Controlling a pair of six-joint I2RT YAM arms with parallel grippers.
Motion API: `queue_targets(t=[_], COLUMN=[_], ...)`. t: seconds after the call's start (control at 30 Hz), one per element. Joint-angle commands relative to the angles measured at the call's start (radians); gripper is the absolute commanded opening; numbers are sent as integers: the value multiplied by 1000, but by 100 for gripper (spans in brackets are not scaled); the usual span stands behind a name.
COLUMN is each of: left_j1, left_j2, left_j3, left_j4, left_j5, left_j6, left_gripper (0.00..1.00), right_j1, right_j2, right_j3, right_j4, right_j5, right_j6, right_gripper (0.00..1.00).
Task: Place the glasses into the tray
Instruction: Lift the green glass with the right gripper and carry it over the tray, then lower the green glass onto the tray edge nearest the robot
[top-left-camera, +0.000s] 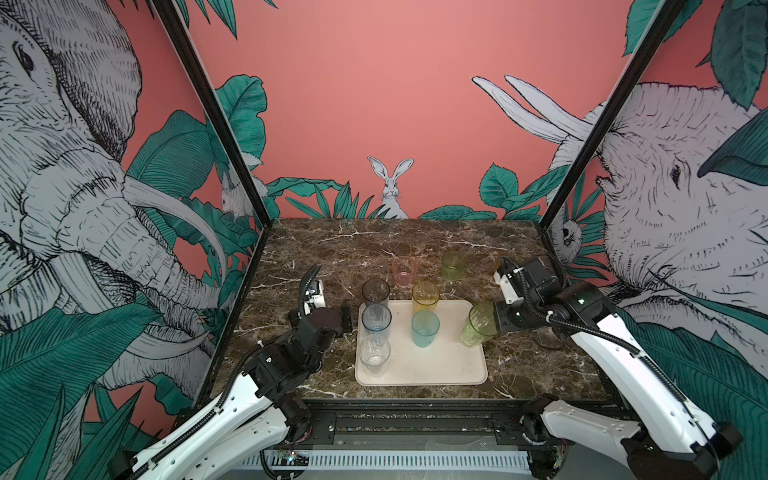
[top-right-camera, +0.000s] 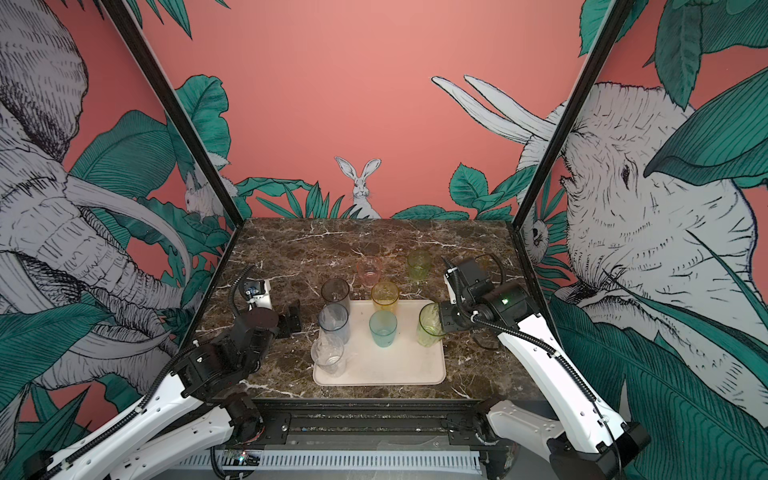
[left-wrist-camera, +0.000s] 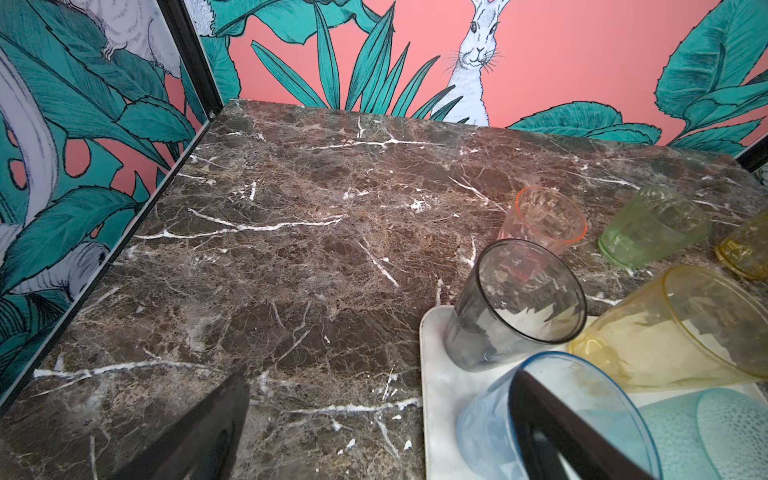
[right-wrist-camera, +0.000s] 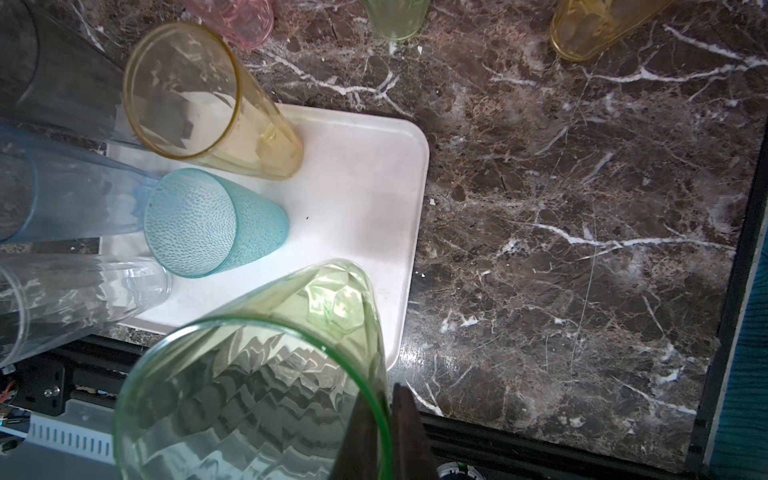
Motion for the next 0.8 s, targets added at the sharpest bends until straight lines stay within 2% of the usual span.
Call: queue_targets(t=[0.0, 0.33, 0.77], left_j1=[7, 7, 7], left_j2=[-12, -28, -43], left_j3=[-13, -27, -33], left_j4=[0, -4, -14], left_j5=[-2, 10, 18], left_j6=[-26, -51, -66], left_gripper=[99, 98, 98], right_j1=[58, 220, 421], right_j2=[-22, 1, 145], right_j3=[-41, -157, -143], right_j4=[55, 148, 243], right_j5=[42, 78, 123], right_j6=[58, 151, 201], right_gripper=[0, 0, 0])
